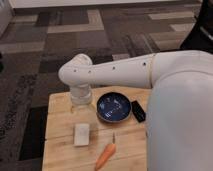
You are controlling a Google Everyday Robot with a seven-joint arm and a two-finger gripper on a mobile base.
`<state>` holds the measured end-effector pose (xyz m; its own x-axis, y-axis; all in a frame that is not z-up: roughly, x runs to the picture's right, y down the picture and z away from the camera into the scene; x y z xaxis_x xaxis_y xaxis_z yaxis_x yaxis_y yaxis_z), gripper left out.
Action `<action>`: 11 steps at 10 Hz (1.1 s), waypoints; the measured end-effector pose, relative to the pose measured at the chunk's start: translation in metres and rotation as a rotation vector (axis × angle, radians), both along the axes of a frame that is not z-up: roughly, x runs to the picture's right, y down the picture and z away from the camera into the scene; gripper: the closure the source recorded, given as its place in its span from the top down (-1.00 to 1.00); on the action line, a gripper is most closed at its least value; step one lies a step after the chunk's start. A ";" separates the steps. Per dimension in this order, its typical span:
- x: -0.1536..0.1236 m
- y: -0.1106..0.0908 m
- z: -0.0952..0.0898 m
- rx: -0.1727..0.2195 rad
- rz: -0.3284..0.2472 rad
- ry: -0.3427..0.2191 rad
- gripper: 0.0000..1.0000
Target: Place the ceramic cup in the ceramic bowl
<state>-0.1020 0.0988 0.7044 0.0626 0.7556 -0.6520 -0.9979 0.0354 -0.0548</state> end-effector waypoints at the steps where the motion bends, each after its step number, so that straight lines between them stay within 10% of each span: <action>1: 0.004 0.001 0.000 -0.001 -0.002 0.005 0.30; 11: 0.113 -0.016 -0.018 0.003 0.025 0.075 0.30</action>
<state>0.0114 0.0829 0.6867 -0.0054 0.7585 -0.6517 -0.9997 0.0101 0.0201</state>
